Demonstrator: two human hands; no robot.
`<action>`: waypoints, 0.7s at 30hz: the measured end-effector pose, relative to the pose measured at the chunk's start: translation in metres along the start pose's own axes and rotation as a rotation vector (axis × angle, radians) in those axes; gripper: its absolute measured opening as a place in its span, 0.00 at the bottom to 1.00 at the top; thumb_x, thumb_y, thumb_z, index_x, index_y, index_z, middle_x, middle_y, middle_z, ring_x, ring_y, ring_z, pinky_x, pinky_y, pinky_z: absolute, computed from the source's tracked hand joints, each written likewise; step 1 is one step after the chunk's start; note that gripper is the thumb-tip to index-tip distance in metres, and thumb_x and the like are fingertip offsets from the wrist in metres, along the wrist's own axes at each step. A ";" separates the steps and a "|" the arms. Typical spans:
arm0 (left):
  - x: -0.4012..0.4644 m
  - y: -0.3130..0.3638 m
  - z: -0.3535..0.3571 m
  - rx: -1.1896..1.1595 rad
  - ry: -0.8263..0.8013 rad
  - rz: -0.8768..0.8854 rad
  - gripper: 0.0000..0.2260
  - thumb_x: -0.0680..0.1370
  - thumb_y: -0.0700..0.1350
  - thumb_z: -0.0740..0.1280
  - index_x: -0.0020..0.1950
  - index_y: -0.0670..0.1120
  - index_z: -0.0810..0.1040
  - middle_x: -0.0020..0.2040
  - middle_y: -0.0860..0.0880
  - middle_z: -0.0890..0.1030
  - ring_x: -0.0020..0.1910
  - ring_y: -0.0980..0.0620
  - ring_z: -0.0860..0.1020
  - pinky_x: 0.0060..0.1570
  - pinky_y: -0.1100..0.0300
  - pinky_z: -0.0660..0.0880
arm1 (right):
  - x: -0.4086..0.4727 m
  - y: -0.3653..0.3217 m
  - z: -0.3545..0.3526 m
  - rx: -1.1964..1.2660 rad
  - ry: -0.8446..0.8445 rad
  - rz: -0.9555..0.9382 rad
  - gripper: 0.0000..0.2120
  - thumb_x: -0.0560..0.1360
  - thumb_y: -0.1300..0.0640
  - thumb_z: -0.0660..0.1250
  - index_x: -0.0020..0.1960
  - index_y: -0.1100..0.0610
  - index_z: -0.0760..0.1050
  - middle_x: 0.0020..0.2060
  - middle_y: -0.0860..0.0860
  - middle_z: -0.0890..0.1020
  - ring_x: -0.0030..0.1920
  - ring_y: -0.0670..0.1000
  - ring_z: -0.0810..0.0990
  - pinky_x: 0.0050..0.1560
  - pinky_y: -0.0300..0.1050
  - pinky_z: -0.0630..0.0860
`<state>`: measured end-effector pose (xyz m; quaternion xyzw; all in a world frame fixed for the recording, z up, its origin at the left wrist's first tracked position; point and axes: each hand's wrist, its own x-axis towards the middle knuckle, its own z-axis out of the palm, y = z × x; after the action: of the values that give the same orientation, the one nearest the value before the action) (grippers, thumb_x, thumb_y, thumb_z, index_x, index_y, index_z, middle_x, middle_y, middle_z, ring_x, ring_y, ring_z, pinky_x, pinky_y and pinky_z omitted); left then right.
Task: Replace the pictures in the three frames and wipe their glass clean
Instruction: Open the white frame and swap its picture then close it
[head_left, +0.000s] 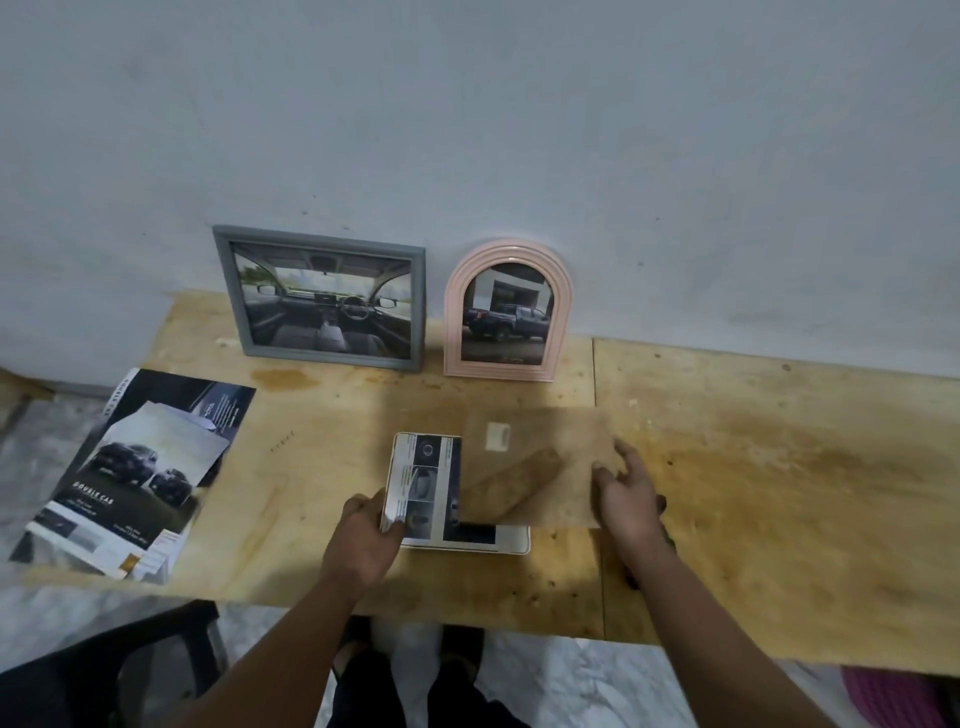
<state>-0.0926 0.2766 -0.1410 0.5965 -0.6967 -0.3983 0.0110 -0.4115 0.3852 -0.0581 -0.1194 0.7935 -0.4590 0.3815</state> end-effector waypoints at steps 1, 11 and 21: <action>0.000 -0.001 0.001 0.001 0.003 0.000 0.20 0.80 0.47 0.66 0.73 0.55 0.74 0.57 0.46 0.73 0.55 0.48 0.76 0.55 0.53 0.78 | -0.006 0.007 0.014 -0.001 -0.039 -0.004 0.20 0.83 0.61 0.62 0.73 0.47 0.68 0.58 0.51 0.81 0.50 0.50 0.83 0.45 0.46 0.82; -0.002 0.002 -0.001 -0.028 -0.012 -0.018 0.21 0.82 0.52 0.66 0.75 0.59 0.72 0.58 0.49 0.69 0.50 0.50 0.77 0.49 0.58 0.73 | -0.025 0.048 0.083 -0.142 -0.067 -0.070 0.22 0.81 0.57 0.65 0.75 0.48 0.69 0.60 0.46 0.81 0.58 0.50 0.80 0.59 0.49 0.80; -0.002 0.004 -0.006 -0.033 -0.058 -0.020 0.27 0.78 0.48 0.73 0.76 0.53 0.72 0.59 0.49 0.68 0.50 0.52 0.77 0.56 0.59 0.75 | -0.016 0.063 0.092 -0.735 -0.067 -0.175 0.33 0.78 0.44 0.66 0.79 0.45 0.58 0.58 0.53 0.70 0.49 0.54 0.78 0.45 0.51 0.81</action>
<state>-0.0923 0.2753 -0.1341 0.5913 -0.6841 -0.4269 -0.0034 -0.3247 0.3698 -0.1284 -0.3307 0.8789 -0.1705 0.2984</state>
